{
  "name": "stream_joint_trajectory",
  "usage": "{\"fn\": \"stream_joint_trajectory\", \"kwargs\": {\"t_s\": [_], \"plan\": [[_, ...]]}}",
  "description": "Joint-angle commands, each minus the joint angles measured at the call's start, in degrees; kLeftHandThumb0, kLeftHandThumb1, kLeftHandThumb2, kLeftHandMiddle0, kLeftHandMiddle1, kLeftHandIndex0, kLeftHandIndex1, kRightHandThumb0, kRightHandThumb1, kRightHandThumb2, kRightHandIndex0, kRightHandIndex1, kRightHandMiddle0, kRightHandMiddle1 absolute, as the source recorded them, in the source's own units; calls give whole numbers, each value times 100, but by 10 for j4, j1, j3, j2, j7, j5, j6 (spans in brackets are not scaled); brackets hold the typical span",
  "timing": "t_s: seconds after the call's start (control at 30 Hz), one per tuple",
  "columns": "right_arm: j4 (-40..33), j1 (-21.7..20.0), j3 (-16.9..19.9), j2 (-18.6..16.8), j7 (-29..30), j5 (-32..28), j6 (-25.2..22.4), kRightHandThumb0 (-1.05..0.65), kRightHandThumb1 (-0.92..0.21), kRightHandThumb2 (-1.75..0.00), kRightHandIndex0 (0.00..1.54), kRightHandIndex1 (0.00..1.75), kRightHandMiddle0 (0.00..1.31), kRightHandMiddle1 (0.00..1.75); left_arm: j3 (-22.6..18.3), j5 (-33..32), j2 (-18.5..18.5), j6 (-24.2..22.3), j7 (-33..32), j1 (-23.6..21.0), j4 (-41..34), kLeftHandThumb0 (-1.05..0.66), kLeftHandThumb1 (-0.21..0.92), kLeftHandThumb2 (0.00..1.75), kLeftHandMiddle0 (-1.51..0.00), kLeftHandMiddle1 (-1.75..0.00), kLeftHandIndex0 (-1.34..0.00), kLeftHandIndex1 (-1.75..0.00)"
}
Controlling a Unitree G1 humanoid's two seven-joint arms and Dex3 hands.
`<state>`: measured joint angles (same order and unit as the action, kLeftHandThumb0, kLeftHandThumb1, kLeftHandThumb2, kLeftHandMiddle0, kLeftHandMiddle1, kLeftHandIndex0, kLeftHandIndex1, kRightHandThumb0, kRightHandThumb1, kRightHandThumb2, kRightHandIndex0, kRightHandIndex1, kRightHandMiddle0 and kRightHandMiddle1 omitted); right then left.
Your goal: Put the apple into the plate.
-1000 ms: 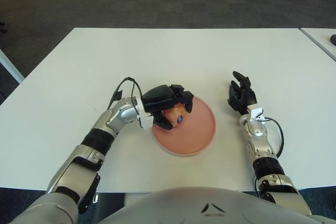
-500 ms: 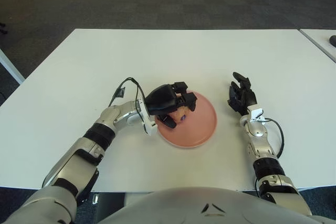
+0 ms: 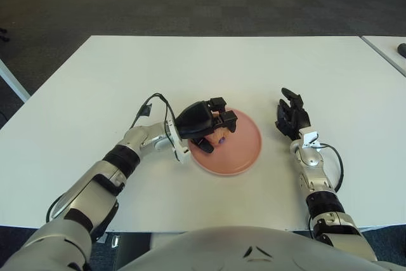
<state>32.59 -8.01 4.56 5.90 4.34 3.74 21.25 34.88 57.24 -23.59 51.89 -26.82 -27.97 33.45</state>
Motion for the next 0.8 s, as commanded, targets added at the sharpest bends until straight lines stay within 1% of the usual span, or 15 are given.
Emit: {"fn": "stream_joint_trajectory", "kwargs": {"t_s": [0.0,0.27,0.4,0.77], "plan": [[21,22,-3,1,-3,2,-37,-72,-92,-79,24,0,0,61,24,24,-14,-17,14,12,33,-47,33,129,-110,-175,-60,-175],[20,23,-4,2,-6,1,-39,-72,-92,-79,23,0,0,62,31,4,-12,-11,18,7,47,-47,34,128,-109,-175,-59,-175],[21,22,-3,1,-6,0,-39,-72,-92,-79,24,0,0,63,27,-16,-18,-3,34,4,44,-46,35,128,-108,-175,-59,-175],[24,21,-2,1,-12,-4,-38,-72,-92,-80,25,1,0,67,26,-51,-18,4,65,4,46,-46,36,126,-107,-175,-58,-175]]}}
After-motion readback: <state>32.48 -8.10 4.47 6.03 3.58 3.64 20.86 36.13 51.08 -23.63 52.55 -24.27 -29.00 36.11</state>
